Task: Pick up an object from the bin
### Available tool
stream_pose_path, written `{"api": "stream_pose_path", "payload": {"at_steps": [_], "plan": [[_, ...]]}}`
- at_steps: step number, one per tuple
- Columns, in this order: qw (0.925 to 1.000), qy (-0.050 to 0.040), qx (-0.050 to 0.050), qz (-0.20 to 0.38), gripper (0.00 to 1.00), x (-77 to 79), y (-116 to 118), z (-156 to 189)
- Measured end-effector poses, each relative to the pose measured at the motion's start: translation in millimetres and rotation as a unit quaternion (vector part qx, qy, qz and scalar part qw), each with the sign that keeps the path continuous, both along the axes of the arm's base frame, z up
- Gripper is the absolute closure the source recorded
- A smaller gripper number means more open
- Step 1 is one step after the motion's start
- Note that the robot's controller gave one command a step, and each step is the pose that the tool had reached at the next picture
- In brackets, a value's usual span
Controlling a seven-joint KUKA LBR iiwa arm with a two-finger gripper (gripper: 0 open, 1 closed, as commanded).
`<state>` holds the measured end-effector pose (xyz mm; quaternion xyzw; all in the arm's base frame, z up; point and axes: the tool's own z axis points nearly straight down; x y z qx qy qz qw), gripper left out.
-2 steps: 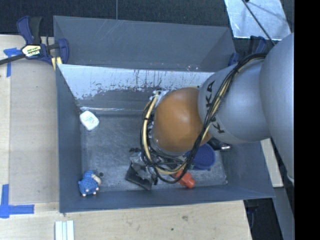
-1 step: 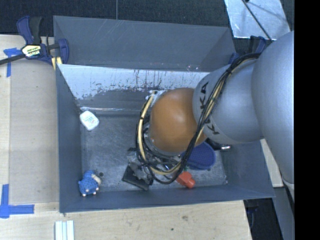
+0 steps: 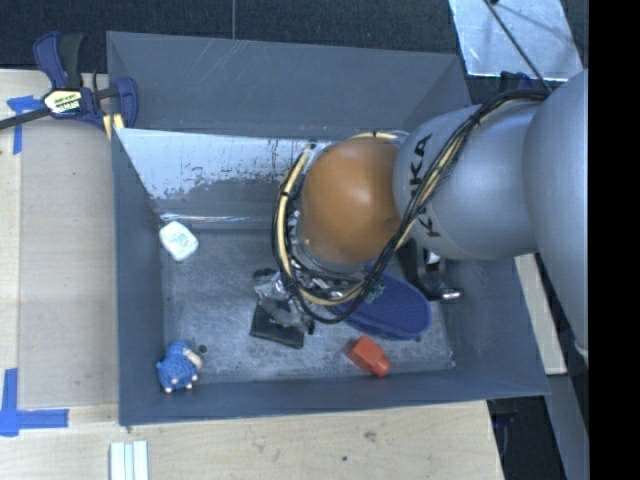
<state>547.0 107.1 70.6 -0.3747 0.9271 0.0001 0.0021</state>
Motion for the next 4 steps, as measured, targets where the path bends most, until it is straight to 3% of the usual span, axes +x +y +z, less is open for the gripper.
{"api": "stream_pose_path", "payload": {"at_steps": [1,2,3,4], "plan": [[0.9998,-0.0045,0.001,-0.018,1.0,24.4,-0.2,93.1],[0.975,0.0032,-0.001,0.222,1.0,-44.7,-21.2,48.1],[0.9752,0.0019,-0.001,0.221,0.0,-43.6,-21.0,49.2],[0.9927,0.0005,0.0,0.12,0.0,3.6,-17.2,-1.6]]}}
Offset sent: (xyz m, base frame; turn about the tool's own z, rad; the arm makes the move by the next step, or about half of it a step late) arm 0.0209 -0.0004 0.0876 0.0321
